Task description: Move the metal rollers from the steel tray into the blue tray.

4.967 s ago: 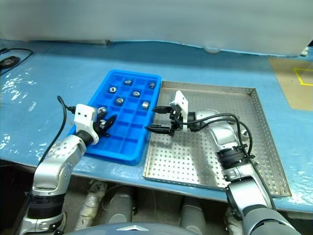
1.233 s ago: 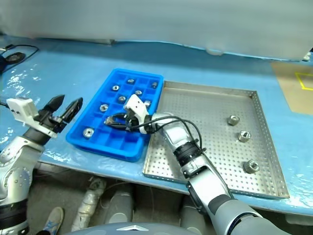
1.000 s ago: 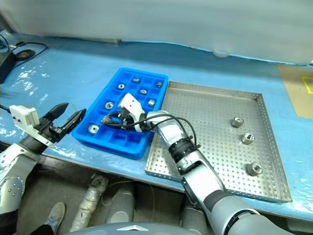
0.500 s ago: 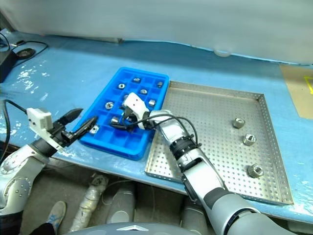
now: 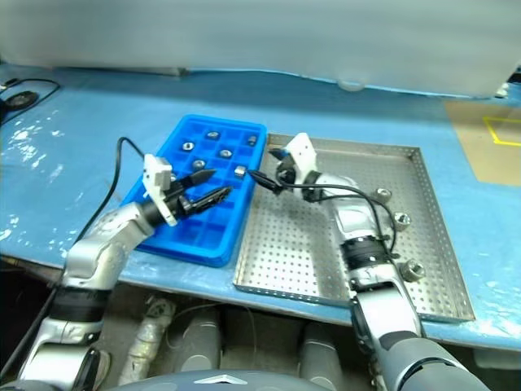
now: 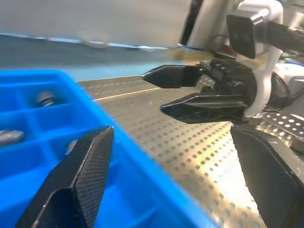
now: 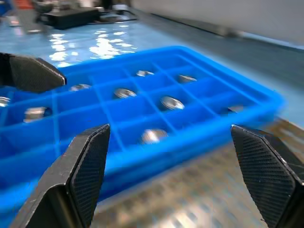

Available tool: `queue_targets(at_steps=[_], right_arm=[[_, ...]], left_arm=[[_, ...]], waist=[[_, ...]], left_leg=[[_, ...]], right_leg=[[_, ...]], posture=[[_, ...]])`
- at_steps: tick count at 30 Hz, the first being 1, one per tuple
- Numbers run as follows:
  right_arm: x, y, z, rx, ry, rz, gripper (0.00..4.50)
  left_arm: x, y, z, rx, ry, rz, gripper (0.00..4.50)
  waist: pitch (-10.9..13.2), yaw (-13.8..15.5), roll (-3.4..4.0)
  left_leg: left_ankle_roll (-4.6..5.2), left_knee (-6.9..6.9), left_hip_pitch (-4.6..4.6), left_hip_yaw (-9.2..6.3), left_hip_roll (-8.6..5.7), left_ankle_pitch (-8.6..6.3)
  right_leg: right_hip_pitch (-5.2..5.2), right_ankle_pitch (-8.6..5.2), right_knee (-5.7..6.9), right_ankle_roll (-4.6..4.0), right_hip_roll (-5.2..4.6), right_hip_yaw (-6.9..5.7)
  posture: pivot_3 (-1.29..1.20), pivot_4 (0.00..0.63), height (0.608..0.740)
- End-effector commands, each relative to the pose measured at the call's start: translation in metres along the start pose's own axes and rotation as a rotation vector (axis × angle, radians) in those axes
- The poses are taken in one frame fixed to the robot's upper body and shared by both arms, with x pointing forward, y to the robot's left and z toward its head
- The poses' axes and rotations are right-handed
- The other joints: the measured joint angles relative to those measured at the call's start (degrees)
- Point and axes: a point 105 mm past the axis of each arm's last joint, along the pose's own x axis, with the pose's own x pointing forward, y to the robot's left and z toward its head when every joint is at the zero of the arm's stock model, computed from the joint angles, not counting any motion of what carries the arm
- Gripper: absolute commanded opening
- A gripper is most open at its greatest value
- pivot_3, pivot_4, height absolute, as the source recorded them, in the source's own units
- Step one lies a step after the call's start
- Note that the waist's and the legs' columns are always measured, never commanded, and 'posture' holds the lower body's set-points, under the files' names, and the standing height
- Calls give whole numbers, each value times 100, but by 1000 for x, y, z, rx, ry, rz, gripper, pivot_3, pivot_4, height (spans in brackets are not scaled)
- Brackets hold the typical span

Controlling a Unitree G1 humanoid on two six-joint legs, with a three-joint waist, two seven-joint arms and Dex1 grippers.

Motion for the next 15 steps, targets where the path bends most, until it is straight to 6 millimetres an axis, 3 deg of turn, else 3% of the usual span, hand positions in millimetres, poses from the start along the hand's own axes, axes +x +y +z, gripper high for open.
queue_targets(at_steps=[1,6,15], right_arm=[[-32,-19,16,-31,-34,-116,4253],[-83,-39,16,-52,2,-313,4253],[-150,-39,16,-75,74,-543,4253]], left_arm=[[26,-2,0,46,3,-92,4140],[63,-17,-11,27,39,-242,4140],[119,-53,-13,4,62,-472,4140]], waist=[[0,-106,0],[0,-333,1],[-1,-745,1]], left_leg=[[2,0,5,2,-1,0],[19,-1,31,14,-3,-8],[109,9,85,103,-8,-62]], right_leg=[[5,0,-3,0,0,3],[35,0,-33,1,1,11],[54,-1,-78,7,1,93]], posture=[[-174,150,740],[-316,150,740],[-569,150,740]])
